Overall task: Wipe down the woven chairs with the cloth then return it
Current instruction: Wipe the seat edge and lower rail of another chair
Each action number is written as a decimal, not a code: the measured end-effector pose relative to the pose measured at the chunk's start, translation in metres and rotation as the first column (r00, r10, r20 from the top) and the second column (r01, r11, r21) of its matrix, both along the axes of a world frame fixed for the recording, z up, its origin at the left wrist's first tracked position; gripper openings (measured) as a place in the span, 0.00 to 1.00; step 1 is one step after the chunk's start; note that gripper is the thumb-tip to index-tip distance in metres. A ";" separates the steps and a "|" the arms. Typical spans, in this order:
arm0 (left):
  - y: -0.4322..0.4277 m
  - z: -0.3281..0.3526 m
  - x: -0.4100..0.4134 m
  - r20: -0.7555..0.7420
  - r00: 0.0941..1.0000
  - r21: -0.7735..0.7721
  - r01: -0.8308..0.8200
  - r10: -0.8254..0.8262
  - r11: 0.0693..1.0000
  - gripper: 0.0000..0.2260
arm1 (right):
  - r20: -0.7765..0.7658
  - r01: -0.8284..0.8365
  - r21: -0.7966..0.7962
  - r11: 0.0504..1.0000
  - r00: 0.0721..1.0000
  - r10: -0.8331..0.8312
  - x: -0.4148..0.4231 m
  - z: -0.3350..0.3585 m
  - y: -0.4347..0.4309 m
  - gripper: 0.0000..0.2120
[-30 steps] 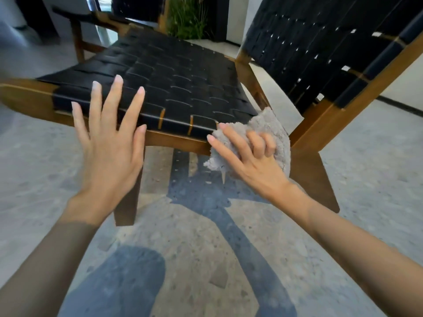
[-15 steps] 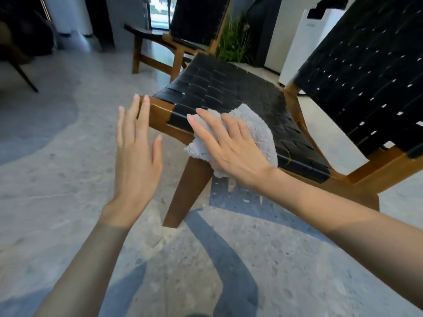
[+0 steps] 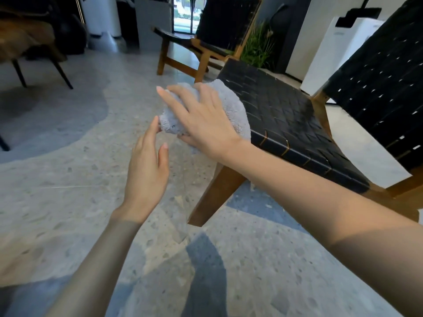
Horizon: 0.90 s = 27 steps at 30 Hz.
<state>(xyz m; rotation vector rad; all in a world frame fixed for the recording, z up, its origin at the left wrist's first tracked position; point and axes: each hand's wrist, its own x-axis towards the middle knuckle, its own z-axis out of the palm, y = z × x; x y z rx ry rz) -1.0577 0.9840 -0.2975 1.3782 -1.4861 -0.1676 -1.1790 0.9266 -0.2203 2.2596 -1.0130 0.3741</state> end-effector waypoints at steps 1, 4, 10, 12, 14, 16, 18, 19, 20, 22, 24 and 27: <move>0.000 -0.001 -0.003 -0.099 0.994 0.020 0.043 -0.041 0.999 0.22 | 0.026 -0.001 0.015 1.000 1.000 0.001 -0.006 -0.001 0.003 0.42; -0.002 0.005 -0.014 -0.384 0.906 0.025 0.202 -0.177 0.979 0.19 | 0.102 0.035 0.061 0.998 0.994 -0.041 -0.027 -0.006 0.011 0.49; -0.002 0.015 -0.049 -0.377 0.871 -0.085 0.306 -0.315 0.948 0.12 | 0.120 0.154 0.105 0.982 0.979 -0.167 -0.080 -0.033 0.037 0.48; 0.000 0.009 -0.062 -0.400 0.863 -0.073 0.306 -0.309 0.949 0.10 | 0.128 0.164 0.119 0.979 0.976 -0.179 -0.094 -0.043 0.048 0.45; 0.004 -0.002 -0.069 -0.476 0.817 -0.065 0.334 -0.324 0.940 0.09 | 0.163 0.152 0.119 0.981 0.972 -0.170 -0.105 -0.052 0.059 0.39; 0.008 -0.015 -0.074 -0.558 0.763 -0.026 0.376 -0.326 0.926 0.08 | 0.219 0.125 0.129 0.984 0.964 -0.152 -0.115 -0.064 0.070 0.33; 0.013 -0.025 -0.076 -0.552 0.764 0.002 0.402 -0.334 0.916 0.07 | 0.298 0.108 0.216 0.970 0.939 -0.171 -0.122 -0.076 0.078 0.29; 0.015 -0.031 -0.077 -0.513 0.785 0.018 0.415 -0.348 0.910 0.06 | 0.362 0.087 0.303 0.949 0.911 -0.199 -0.124 -0.086 0.080 0.28; 0.017 -0.036 -0.078 -0.464 0.808 0.039 0.428 -0.363 0.903 0.06 | 0.434 0.044 0.401 0.915 0.871 -0.232 -0.126 -0.097 0.083 0.27; 0.021 -0.048 -0.079 -0.409 0.828 0.081 0.452 -0.384 0.888 0.05 | 0.536 -0.075 0.582 0.810 0.785 -0.313 -0.130 -0.121 0.085 0.25; 0.024 -0.061 -0.077 -0.421 0.823 0.120 0.468 -0.382 0.875 0.04 | 0.568 -0.156 0.668 0.728 0.738 -0.363 -0.132 -0.143 0.087 0.16; 0.028 -0.075 -0.076 -0.478 0.805 0.162 0.474 -0.351 0.865 0.04 | 0.653 -0.247 0.666 0.704 0.649 -0.390 -0.132 -0.161 0.092 0.08</move>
